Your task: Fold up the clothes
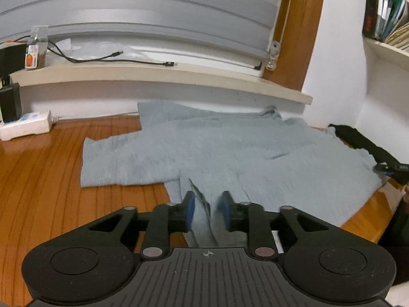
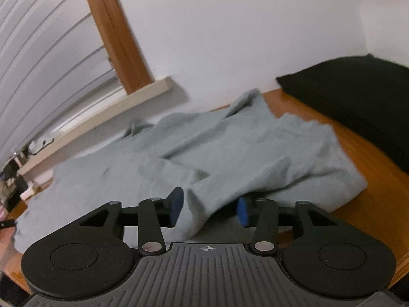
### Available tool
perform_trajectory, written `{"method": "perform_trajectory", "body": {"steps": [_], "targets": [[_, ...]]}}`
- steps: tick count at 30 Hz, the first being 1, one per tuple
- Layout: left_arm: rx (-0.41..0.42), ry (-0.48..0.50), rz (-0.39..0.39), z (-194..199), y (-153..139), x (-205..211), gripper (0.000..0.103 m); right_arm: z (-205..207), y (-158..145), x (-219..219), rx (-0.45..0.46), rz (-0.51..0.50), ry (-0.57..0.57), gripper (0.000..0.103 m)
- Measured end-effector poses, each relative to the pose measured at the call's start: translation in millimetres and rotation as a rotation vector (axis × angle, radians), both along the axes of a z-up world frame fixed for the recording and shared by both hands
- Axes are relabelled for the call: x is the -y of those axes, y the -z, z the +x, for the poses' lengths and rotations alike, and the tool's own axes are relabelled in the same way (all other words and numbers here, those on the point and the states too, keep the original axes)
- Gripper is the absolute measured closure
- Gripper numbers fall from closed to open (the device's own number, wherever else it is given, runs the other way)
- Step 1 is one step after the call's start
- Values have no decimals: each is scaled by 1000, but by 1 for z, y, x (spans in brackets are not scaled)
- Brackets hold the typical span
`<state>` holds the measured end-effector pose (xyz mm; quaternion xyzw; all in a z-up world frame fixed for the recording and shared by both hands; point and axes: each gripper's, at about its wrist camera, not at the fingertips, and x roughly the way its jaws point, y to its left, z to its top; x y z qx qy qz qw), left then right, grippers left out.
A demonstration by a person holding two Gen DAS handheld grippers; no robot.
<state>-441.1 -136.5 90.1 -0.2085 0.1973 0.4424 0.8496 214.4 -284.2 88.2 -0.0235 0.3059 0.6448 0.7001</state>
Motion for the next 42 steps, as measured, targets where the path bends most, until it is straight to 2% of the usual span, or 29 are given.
{"method": "perform_trajectory", "body": {"steps": [4,7,8,9,10,12,18,22,25,27,31,35,42], "targets": [[-38,13,-12,12,6,-17,50,11,4,1,-2,-15,44,55],[-60,6,-19,18,15,-28,53,18,10,0,-10,-13,56,57],[-65,6,-13,19,17,-28,66,20,12,0,-12,-10,58,67],[-77,3,-4,20,18,-29,74,22,13,0,-12,-3,59,79],[-94,-3,11,22,18,-27,85,24,16,1,-11,8,56,102],[-120,-16,44,23,15,-23,94,29,19,8,-10,35,57,101],[-111,-84,73,9,1,-24,95,38,19,20,-1,28,84,95],[-94,-69,68,15,-5,-30,76,38,10,26,63,27,148,84],[-98,-37,65,28,-4,-32,69,39,4,35,104,60,230,69],[-100,-27,55,34,0,-35,68,39,1,37,127,80,246,69],[-120,-17,36,41,10,-41,67,35,-2,26,147,91,193,68],[-135,-26,25,34,15,-43,67,20,-3,6,155,98,79,53],[-103,-73,32,11,7,-46,66,-21,-12,-36,253,79,-39,52]]}}
